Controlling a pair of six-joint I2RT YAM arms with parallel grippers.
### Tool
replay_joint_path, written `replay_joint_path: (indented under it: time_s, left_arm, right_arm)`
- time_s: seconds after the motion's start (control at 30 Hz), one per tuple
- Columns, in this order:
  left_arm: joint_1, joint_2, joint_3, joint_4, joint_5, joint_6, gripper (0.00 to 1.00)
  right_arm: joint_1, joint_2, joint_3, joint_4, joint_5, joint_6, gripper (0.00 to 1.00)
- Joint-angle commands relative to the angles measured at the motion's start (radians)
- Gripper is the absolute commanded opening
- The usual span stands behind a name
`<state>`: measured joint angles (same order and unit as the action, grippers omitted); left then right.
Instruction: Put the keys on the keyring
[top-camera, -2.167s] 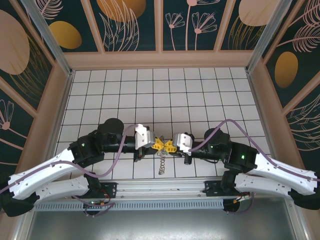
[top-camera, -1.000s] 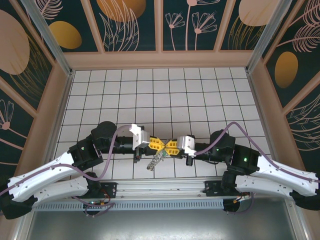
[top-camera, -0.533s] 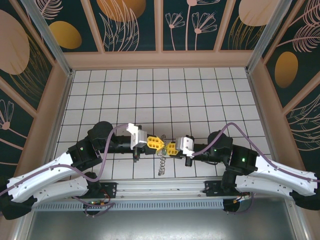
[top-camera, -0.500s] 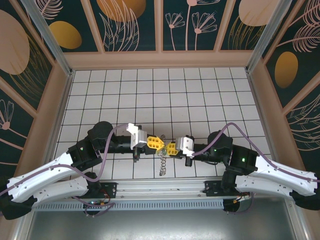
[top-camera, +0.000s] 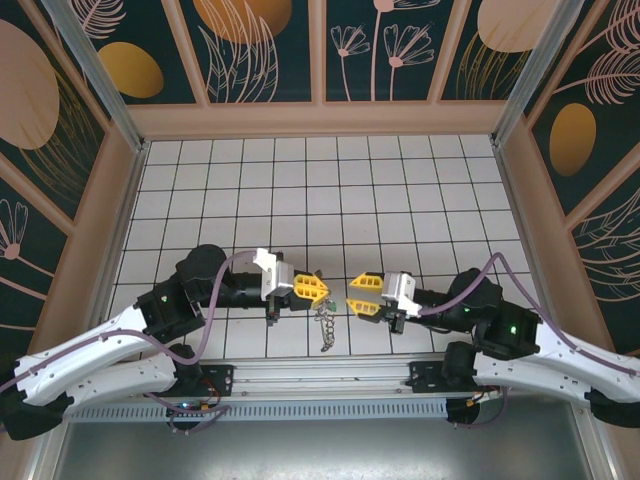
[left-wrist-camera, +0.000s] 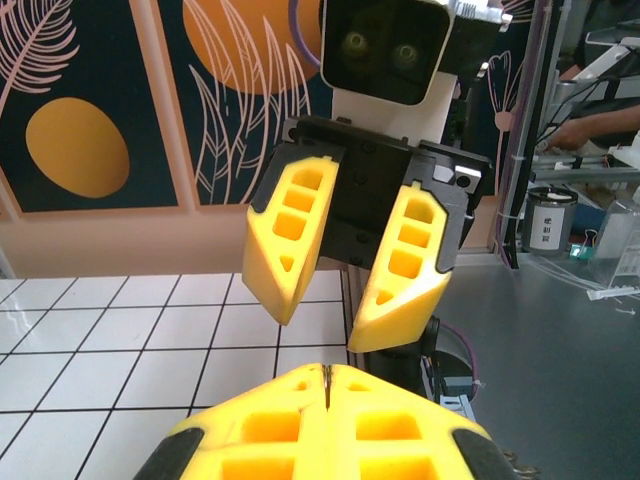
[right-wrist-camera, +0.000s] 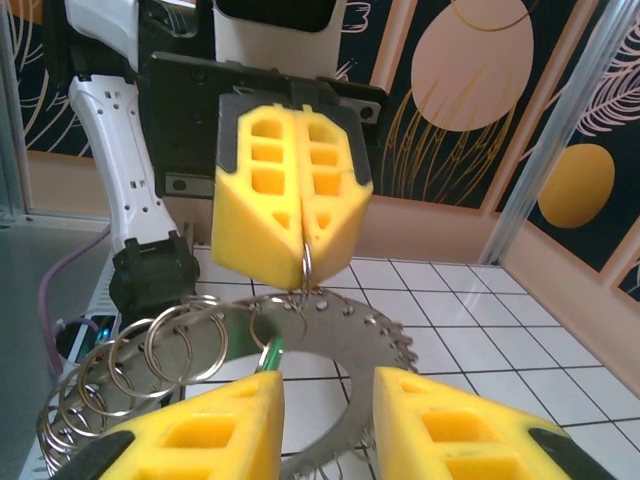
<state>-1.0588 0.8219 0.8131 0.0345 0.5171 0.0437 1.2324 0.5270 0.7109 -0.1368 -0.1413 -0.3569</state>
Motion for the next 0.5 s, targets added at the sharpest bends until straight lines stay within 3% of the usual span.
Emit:
replay_joint_path:
  time_s: [0.0,0.33,0.47]
  left_arm:
    - [0.000,-0.004,-0.005,0.069,0.027,-0.015,0.00]
    - [0.001,0.017,-0.002,0.071,0.048,-0.014,0.00]
    - [0.001,0.017,-0.003,0.070,0.052,-0.015,0.00]
  right_arm:
    - [0.006,0.030,-0.008,0.057,-0.049,0.007,0.30]
    - [0.006,0.077,-0.053,0.196,-0.112,0.013,0.31]
    - [0.006,0.076,-0.062,0.210,-0.106,0.018,0.26]
